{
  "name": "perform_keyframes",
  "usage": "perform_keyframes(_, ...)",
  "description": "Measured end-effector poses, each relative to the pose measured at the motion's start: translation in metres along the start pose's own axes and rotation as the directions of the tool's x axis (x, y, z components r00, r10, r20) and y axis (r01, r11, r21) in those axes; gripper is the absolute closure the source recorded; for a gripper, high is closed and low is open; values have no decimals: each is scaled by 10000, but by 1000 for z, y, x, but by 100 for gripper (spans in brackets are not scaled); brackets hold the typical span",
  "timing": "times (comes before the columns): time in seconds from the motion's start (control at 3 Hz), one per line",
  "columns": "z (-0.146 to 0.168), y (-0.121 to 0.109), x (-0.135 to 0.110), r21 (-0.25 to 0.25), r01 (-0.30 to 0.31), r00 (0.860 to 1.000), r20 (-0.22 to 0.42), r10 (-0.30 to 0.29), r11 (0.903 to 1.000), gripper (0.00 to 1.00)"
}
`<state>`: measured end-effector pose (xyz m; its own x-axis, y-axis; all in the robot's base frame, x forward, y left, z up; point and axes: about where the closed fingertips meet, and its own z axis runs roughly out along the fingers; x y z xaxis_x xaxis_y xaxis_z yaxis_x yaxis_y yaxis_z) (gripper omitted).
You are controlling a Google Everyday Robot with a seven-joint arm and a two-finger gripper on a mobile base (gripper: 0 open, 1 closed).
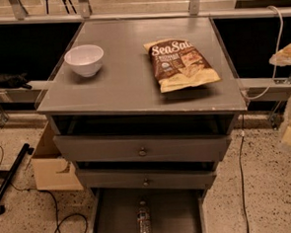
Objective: Pick water bottle from bottom drawer and place on counter
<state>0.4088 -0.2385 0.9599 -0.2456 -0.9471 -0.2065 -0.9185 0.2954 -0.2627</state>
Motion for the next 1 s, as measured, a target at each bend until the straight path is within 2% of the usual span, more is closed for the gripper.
perform_keyframes(0.33, 14, -8, 27, -107, -362, 9992, 172, 364, 9993, 0)
perform_keyframes(0.67, 40, -10, 57, -627, -865, 9941, 605, 903, 9943, 0)
perform_keyframes(1.0, 64, 1, 75, -1310, -1086, 9857, 1144, 1238, 9854, 0)
